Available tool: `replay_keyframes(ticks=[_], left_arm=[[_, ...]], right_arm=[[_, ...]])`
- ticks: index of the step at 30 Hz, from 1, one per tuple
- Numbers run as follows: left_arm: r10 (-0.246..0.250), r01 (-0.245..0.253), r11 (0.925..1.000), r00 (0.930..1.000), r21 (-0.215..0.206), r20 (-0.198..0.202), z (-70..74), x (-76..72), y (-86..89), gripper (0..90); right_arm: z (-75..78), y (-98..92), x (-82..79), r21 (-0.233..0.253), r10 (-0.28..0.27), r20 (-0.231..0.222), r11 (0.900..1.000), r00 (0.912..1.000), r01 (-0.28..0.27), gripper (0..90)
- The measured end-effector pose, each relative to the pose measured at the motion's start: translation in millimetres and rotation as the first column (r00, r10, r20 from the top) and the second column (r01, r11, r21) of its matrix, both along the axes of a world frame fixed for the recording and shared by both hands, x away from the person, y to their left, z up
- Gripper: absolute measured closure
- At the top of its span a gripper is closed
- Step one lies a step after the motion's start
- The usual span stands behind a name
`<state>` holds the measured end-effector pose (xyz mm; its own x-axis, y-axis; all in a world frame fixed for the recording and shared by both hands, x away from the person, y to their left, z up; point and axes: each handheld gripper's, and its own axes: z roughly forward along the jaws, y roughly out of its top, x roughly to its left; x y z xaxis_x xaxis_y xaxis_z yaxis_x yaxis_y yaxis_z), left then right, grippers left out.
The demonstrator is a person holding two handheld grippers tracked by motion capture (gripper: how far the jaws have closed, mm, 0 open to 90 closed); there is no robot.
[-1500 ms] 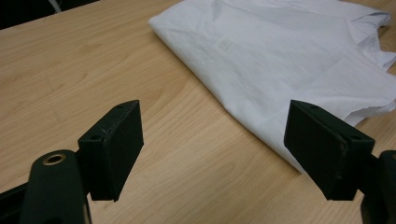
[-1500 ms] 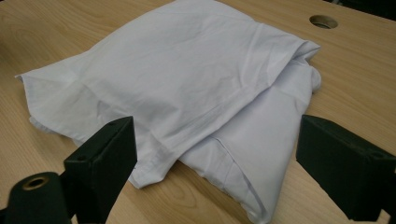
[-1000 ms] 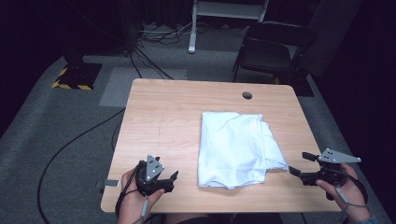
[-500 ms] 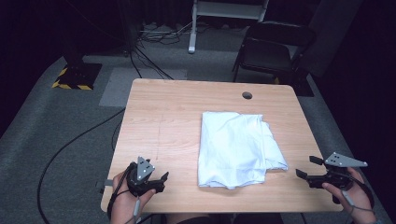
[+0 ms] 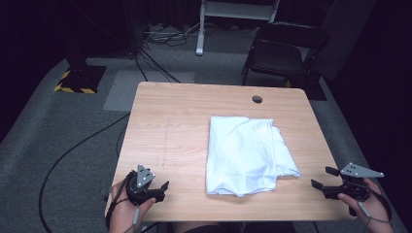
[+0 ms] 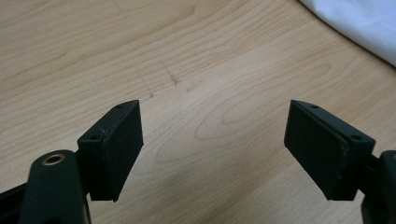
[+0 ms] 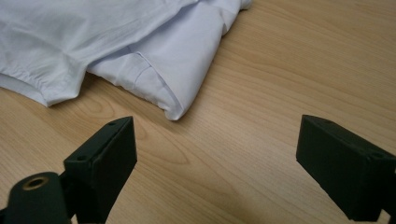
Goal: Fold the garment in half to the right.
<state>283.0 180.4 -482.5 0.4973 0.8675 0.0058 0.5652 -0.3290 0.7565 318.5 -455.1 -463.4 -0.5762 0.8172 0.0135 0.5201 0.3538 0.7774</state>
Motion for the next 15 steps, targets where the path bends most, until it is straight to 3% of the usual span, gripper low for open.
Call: replay_keyframes(ticks=[15], left_arm=[[-0.001,0.003,0.9996,0.9969,0.027,-0.078,-10.6,-0.5,8.5,19.7]], right_arm=[[-19.5,-11.5,-3.3,-0.02,-0.007,-0.041,1.0,0.9992,0.006,12.2]])
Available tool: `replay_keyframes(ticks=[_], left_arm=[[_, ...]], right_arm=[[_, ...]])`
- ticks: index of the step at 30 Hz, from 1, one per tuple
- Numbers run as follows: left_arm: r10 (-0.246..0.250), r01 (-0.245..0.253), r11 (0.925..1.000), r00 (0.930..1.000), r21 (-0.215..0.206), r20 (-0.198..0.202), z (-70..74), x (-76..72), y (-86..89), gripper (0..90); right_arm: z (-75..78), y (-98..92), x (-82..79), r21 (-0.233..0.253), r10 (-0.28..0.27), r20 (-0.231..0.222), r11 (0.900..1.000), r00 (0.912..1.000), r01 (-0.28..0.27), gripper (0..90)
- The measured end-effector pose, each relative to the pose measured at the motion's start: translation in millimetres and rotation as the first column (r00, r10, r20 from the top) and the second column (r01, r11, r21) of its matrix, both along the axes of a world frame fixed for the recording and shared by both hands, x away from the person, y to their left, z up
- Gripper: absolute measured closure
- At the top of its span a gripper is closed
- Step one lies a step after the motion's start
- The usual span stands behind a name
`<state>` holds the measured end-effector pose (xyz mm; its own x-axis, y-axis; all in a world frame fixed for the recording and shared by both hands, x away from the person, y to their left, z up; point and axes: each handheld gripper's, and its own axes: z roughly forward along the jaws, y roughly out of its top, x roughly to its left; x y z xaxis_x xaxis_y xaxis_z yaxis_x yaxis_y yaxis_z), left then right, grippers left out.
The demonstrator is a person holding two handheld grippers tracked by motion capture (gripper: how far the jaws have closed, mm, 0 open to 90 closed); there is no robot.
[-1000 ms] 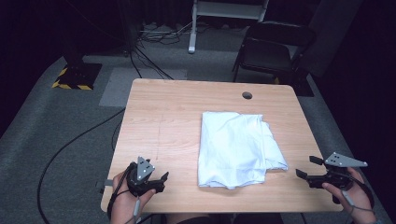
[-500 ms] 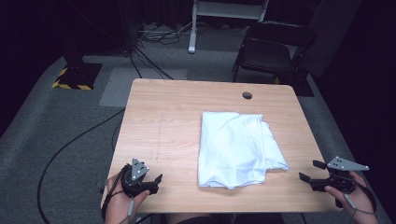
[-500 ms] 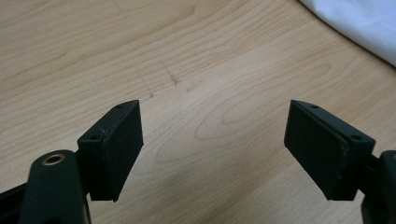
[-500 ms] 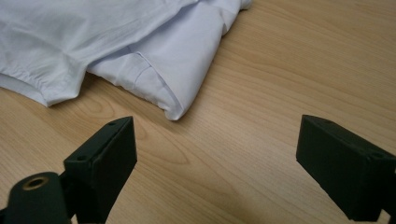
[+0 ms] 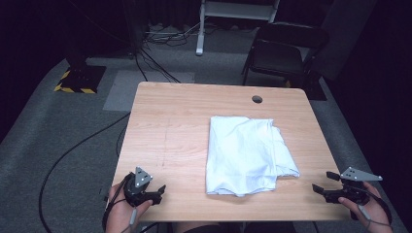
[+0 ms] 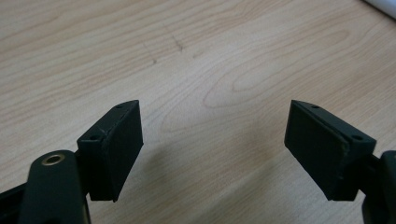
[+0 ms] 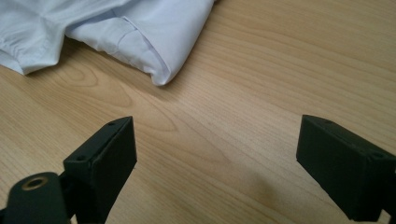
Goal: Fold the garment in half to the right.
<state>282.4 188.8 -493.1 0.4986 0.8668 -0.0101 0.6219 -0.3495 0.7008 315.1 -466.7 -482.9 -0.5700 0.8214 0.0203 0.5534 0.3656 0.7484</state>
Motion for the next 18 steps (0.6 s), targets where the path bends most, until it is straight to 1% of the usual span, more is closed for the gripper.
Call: replay_keyframes(ticks=[3,4,5,7,9,10,11,12,18], left_arm=[[0.0,0.0,0.9999,0.9998,0.013,-0.021,-5.6,0.2,0.5,19.3],[0.001,-0.001,1.0,0.9998,0.008,-0.019,-8.4,0.2,1.0,19.0],[0.002,-0.002,1.0,1.0,-0.004,-0.002,-10.4,0.3,1.9,17.3],[0.004,-0.004,0.9999,0.9999,-0.016,0.01,-11.8,0.1,3.2,17.0],[0.007,-0.007,0.9999,0.9999,-0.016,0.011,-11.9,0.1,3.3,17.1],[0.007,-0.007,0.9999,0.9999,-0.016,0.011,-12.0,0.0,3.3,17.1],[0.007,-0.007,0.9999,0.9999,-0.016,0.011,-12.0,0.1,3.4,17.1],[0.007,-0.007,0.9999,0.9999,-0.016,0.011,-12.0,0.1,3.4,17.1],[0.008,-0.007,0.9998,0.9999,-0.016,0.012,-12.1,0.1,3.4,17.0]], right_arm=[[-4.4,-2.4,0.1,-0.004,0.001,-0.008,1.0,1.0,-0.001,12.2],[-6.5,-3.3,-0.1,-0.006,-0.003,-0.014,1.0,0.9999,0.003,12.2],[-8.2,-4.2,0.0,-0.011,-0.004,-0.016,1.0,0.9999,0.004,12.1],[-11.9,-5.5,-0.2,-0.016,-0.003,-0.022,1.0,0.9998,0.003,11.8],[-16.3,-6.9,-0.4,-0.033,0.0,-0.032,0.999,0.9995,-0.001,11.0],[-19.7,-7.6,-0.8,-0.046,0.005,-0.039,0.999,0.9992,-0.007,7.9],[-22.2,-7.8,-1.3,-0.037,0.005,-0.025,0.999,0.9997,-0.006,6.4],[-22.2,-8.7,-1.8,-0.038,0.015,-0.024,0.999,0.9996,-0.016,6.5],[-22.4,-10.6,-3.0,-0.041,0.033,-0.022,0.999,0.9992,-0.033,6.2]])
